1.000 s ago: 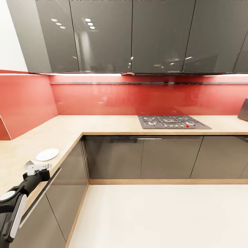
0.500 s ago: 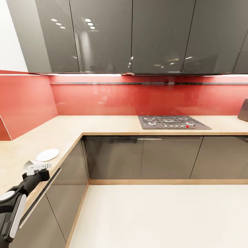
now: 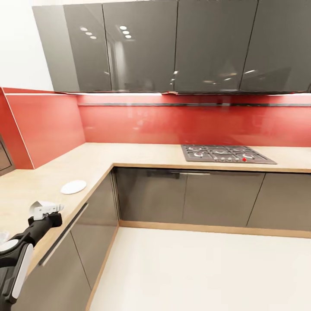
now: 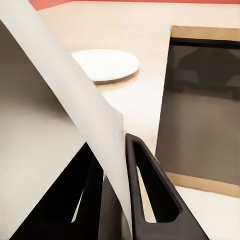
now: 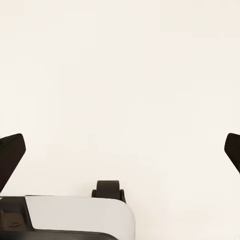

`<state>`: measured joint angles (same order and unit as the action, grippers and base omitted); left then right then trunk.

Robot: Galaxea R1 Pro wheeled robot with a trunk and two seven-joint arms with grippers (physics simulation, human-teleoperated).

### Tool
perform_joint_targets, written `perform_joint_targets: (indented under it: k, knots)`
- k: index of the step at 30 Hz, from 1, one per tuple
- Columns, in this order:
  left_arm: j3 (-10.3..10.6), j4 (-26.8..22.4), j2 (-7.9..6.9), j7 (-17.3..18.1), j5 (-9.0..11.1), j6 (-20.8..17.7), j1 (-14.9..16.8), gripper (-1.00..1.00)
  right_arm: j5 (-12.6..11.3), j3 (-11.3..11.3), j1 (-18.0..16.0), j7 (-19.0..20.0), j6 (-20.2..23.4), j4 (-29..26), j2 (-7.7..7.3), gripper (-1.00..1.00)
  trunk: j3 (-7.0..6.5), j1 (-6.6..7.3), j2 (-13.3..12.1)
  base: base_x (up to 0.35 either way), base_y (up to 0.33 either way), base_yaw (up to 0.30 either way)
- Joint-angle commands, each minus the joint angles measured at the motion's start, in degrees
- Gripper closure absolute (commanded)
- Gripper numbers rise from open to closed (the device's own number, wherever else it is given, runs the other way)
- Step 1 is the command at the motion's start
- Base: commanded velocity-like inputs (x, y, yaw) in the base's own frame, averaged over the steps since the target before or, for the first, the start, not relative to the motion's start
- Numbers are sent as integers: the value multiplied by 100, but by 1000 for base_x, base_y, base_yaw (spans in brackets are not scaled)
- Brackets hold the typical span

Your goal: Set up a coffee station on the kitchen countertop: keep the coffee maker on the countertop, move the bottle of coffee from the kitchen shelf to the counter next to the coffee maker, place a paper coffee filter on top of the coffee maker, put the saucer next to the coffee maker with the coffee cup on the saucer, and place the electric kettle next to the coffee maker.

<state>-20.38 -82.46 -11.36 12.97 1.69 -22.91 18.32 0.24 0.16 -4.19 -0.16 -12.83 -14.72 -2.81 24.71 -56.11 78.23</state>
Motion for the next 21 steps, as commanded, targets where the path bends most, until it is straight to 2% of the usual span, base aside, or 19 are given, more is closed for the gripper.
perform_joint_targets:
  k: [1,8,16,21]
  knots:
    - [-9,-7,2,30,7,-38,5,100,2,2,-3,-2,-18,4,-1,-100,6,2,4,-195,-175,36]
    - [-3,0,2,37,7,-38,5,100,2,2,-3,-2,-18,4,-1,-100,6,2,4,-175,-165,15]
    - [-3,2,2,39,6,-38,5,100,2,2,-3,-2,-18,4,-1,-100,6,2,4,-28,-216,2]
    - [-3,-12,2,69,13,-35,5,100,2,2,-3,-2,-18,4,-1,-100,6,2,4,-2,-73,65]
